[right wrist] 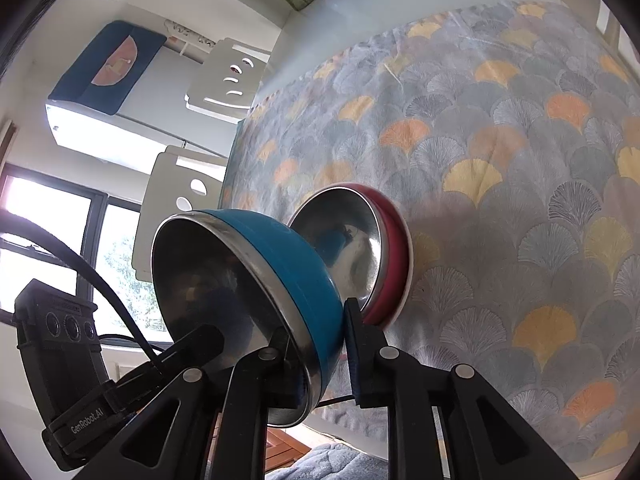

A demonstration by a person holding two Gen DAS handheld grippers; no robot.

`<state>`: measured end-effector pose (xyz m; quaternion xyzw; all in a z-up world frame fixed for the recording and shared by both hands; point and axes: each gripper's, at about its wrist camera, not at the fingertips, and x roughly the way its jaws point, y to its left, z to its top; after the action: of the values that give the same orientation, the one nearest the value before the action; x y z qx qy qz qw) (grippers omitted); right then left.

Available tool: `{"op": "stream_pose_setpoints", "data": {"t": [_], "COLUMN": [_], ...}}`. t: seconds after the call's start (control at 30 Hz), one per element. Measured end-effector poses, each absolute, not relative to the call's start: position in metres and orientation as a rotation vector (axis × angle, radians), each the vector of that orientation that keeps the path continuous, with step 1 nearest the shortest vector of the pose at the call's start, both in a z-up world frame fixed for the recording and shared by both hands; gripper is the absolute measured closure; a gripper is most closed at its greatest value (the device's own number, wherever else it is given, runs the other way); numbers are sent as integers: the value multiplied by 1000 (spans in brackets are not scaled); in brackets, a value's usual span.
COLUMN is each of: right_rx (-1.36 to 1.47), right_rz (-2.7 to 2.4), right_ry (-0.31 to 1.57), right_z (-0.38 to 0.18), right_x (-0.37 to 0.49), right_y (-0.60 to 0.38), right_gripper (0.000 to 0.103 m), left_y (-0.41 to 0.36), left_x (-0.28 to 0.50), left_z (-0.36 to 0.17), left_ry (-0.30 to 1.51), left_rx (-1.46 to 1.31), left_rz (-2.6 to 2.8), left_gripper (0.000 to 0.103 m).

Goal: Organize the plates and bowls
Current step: 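Lower the blue-sided bowl into the red-sided steel bowl, then grip the nested three-bowl stack with both grippers and carry it to the plates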

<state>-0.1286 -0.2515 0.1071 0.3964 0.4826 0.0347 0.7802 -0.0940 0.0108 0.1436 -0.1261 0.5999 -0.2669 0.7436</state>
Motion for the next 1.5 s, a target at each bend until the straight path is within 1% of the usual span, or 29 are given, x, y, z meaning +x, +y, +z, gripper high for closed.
{"op": "stream_pose_setpoints", "data": {"t": [0.5, 0.6, 0.63, 0.73, 0.77, 0.83, 0.9, 0.93, 0.97, 1.03, 1.27, 1.5], "right_rx": [893, 859, 829, 748, 720, 640, 580, 567, 555, 579, 721, 811], "right_rz": [66, 62, 52, 37, 22, -27, -74, -91, -110, -120, -86, -67], "right_ry": [1085, 1107, 1122, 1135, 1127, 1103, 1084, 1079, 1079, 1099, 1214, 1226], "right_z": [91, 91, 92, 101, 105, 115, 123, 124, 122, 114, 67, 48], "right_x": [-110, -102, -99, -94, -94, -94, -94, -94, -94, -91, -92, -91], "right_y": [-262, -258, -255, -249, -248, -248, -249, -250, -252, -257, -268, -273], "right_gripper": [84, 81, 77, 58, 55, 54, 49, 44, 36, 29, 29, 29], "left_y": [14, 15, 15, 17, 18, 20, 21, 21, 21, 18, 7, 2], "left_x": [-80, -76, -75, -70, -68, -65, -63, -61, -60, -58, -59, -56], "left_z": [126, 123, 123, 120, 119, 115, 111, 106, 102, 92, 71, 54], "left_ry": [1370, 1375, 1377, 1382, 1384, 1391, 1403, 1416, 1429, 1467, 1545, 1601], "left_rx": [-293, -295, -295, -300, -300, -305, -313, -319, -325, -330, -328, -344], "left_rz": [-527, -514, -509, -494, -488, -471, -462, -456, -454, -452, -463, -456], "left_gripper": [53, 53, 53, 53, 53, 53, 53, 51, 51, 51, 51, 51]}}
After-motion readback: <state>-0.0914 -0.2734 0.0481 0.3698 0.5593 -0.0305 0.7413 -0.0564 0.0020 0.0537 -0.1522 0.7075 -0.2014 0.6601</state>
